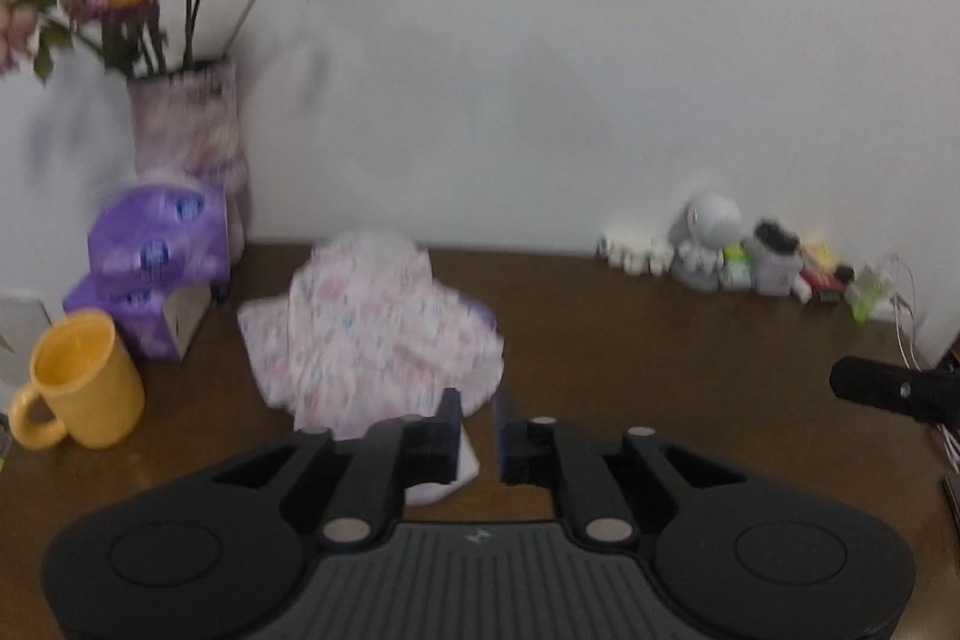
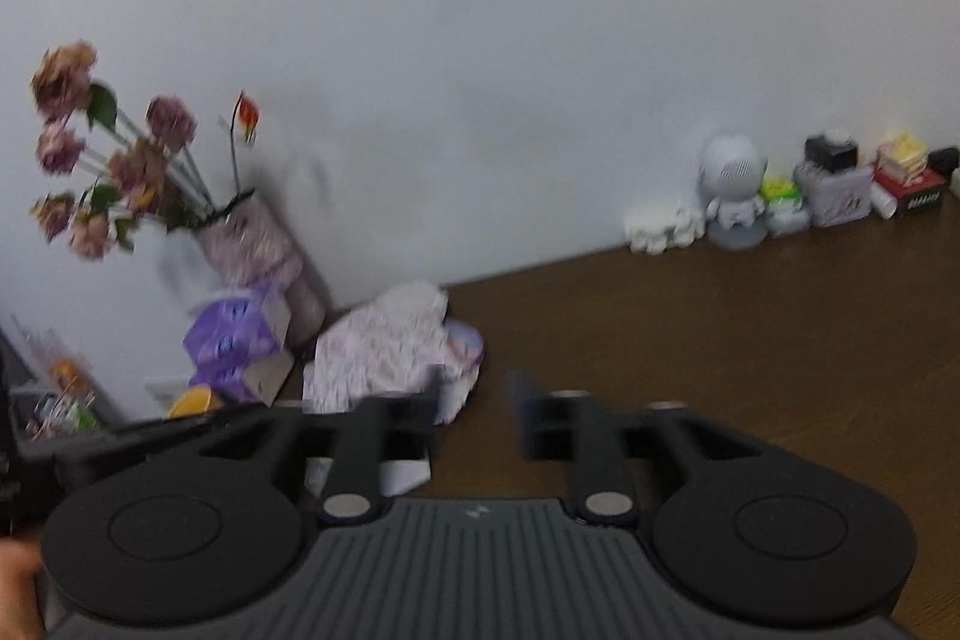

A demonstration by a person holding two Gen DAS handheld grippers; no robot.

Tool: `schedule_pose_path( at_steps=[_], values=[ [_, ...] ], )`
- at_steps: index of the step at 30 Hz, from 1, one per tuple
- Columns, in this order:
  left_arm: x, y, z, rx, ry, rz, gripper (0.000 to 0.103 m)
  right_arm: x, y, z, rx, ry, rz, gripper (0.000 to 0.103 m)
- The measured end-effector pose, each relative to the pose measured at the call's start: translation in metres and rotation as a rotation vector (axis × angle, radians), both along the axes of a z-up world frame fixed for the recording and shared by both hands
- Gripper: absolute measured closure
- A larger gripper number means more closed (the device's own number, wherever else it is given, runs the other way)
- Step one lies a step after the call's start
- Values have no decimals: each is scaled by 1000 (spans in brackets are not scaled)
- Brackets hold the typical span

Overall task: Fold clothes
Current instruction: 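Lift the shirt up off the pile with both grippers, then lower the shirt and regrasp its white-trimmed hem with both grippers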

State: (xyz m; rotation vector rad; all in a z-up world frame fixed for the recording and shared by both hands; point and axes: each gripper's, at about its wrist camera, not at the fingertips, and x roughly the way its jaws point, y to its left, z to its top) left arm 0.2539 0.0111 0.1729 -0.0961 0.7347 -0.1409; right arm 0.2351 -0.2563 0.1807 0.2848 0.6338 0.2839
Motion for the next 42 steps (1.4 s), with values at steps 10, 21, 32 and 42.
schedule_pose_path(
  at_steps=[10,21,32,42],
  values=[
    [-109,10,-46,143,108,-303,47,-105,2,-74,-155,170,198,54],
    [-148,-40,-90,381,-5,-447,43,-186,49,-110,-343,126,268,52],
    [-131,-34,-109,372,-39,-424,78,-186,56,-134,-404,128,164,63],
    [-124,-5,-110,286,-34,-393,81,-180,52,-141,-411,188,127,78]
  ],
)
